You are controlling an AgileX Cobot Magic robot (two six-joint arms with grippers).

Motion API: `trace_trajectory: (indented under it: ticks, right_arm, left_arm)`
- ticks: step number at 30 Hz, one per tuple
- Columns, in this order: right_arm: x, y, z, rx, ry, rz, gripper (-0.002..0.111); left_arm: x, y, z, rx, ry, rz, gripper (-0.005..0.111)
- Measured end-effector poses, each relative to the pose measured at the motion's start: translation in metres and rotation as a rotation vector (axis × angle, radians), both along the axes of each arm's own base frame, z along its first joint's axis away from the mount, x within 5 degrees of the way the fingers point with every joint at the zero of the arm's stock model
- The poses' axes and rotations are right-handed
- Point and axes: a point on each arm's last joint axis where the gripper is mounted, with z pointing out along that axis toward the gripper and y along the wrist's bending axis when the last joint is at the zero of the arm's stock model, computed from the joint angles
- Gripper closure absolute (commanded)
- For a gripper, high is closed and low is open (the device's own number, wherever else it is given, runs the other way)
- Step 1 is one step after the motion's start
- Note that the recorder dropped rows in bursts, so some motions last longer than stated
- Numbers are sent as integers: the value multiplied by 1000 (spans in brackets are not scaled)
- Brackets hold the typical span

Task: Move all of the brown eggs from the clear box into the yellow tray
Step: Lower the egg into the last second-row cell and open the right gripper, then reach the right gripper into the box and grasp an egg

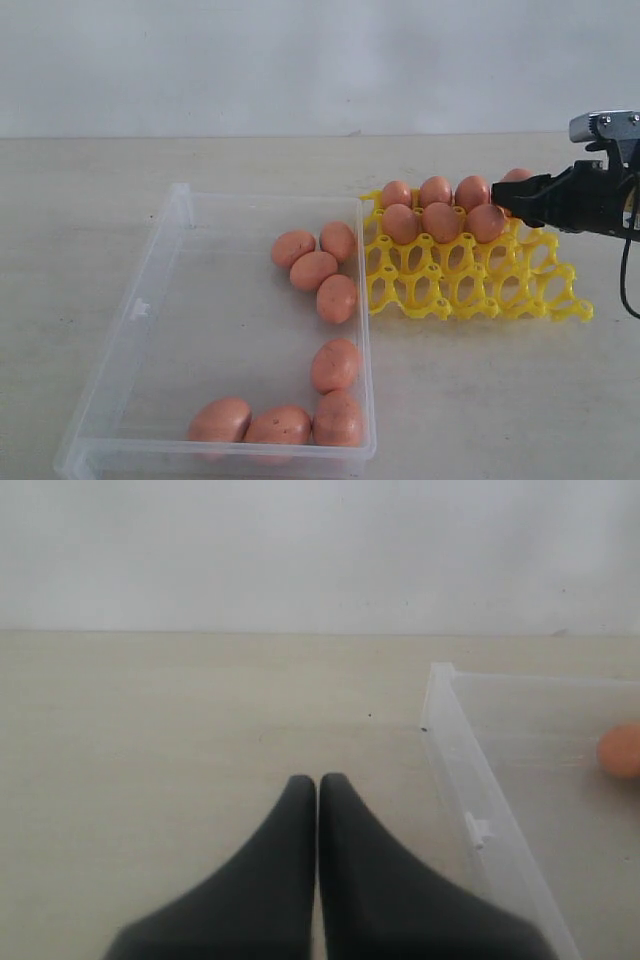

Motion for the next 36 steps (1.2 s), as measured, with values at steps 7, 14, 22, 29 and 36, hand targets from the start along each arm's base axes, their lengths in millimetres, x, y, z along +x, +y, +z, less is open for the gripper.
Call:
trace_trajectory:
  ticks: [7, 14, 22, 29, 36]
  right_arm:
    - [0, -3, -4, -21, 42, -30, 50]
    - [0, -3, -4, 23, 74, -57, 42]
    - [0, -3, -4, 27, 76, -58, 42]
    - [-11, 4, 35, 93, 110, -6, 42]
    - [-35, 19, 112, 245, 42, 81, 92]
  left_arm:
    - [0, 0, 0, 0, 0, 0, 105]
    - [0, 0, 0, 0, 0, 0, 105]
    - [0, 0, 0, 0, 0, 0, 105]
    - [0, 0, 0, 0, 0, 0, 105]
    - [0, 0, 0, 0, 0, 0, 105]
